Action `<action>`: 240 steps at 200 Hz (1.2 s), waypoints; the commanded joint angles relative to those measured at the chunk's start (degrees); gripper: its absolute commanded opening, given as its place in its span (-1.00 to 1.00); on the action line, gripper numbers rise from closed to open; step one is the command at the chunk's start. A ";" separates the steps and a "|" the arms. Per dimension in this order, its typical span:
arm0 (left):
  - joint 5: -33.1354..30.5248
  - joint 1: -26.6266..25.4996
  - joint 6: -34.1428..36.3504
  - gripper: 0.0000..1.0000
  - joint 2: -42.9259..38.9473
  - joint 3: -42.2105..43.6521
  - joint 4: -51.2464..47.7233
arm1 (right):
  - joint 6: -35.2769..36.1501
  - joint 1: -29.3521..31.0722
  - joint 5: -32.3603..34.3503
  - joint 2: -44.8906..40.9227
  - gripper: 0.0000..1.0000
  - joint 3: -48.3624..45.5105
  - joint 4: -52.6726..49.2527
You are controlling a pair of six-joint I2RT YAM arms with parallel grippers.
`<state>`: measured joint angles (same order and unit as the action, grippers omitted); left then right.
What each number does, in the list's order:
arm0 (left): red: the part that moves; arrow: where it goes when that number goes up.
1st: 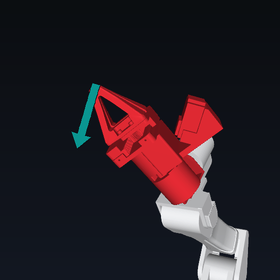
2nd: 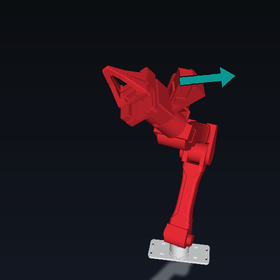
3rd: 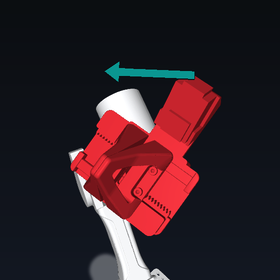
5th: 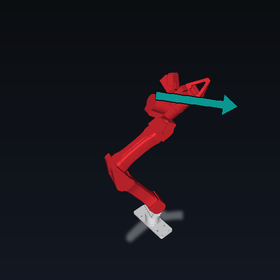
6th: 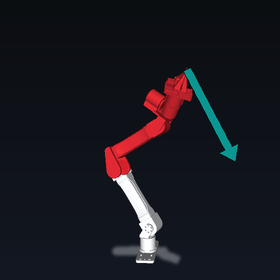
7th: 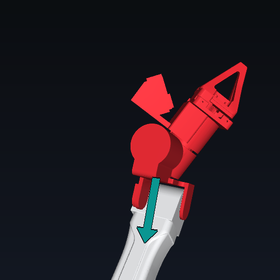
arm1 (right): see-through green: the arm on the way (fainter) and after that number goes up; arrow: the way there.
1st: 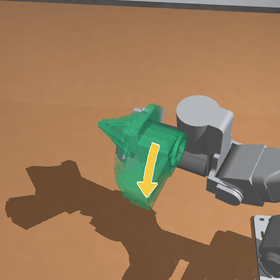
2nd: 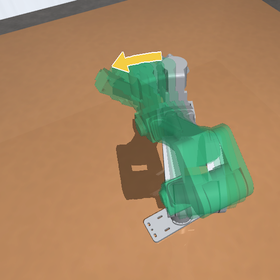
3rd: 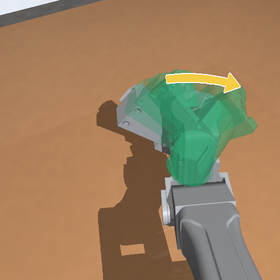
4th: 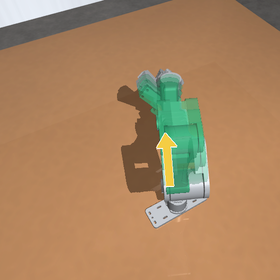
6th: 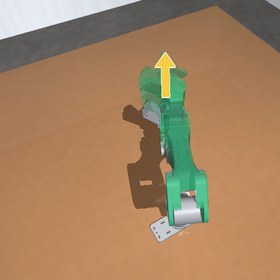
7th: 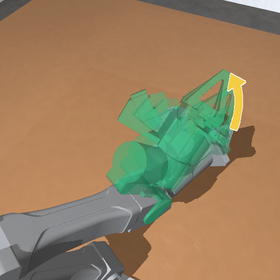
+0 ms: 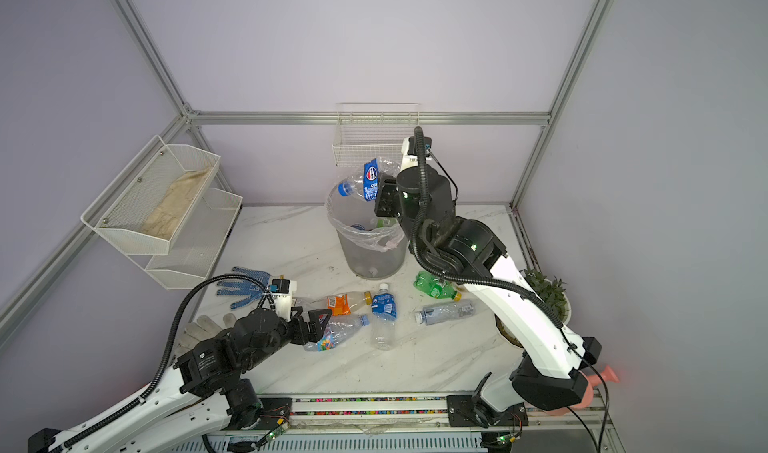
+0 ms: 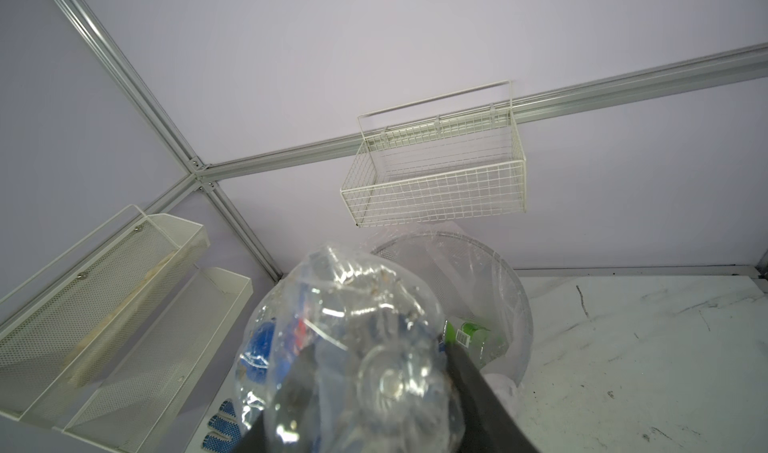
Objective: Throw the plastic bottles in the bin
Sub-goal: 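Lift the crumpled bottle with the right gripper and carry it over the bin, then open the right gripper to drop the bottle into the bin, then lower left gripper onto pink-labelled clear bottle while right gripper withdraws beside bin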
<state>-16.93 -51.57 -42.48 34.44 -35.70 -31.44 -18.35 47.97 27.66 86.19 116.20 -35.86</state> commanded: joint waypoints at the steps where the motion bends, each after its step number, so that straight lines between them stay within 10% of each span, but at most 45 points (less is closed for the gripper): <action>1: -0.61 -0.46 -0.79 1.00 -1.40 2.74 -0.03 | 0.47 -4.31 -5.99 3.23 -0.24 2.15 -1.37; 28: -0.77 -0.55 -0.92 1.00 -2.26 2.96 -0.59 | 0.29 -8.51 -10.53 8.70 -0.08 3.80 -2.53; 51: -0.77 -0.52 -0.94 1.00 -2.65 2.83 -0.94 | 0.22 -10.17 -12.42 14.52 0.94 8.31 -7.84; 240: 0.78 -0.65 -0.61 1.00 5.90 2.92 -0.40 | -0.80 -10.17 -19.16 -7.18 0.95 -20.31 0.69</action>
<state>-16.47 -51.94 -42.89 38.24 -34.79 -33.87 -18.81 37.71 9.78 81.17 98.59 -37.43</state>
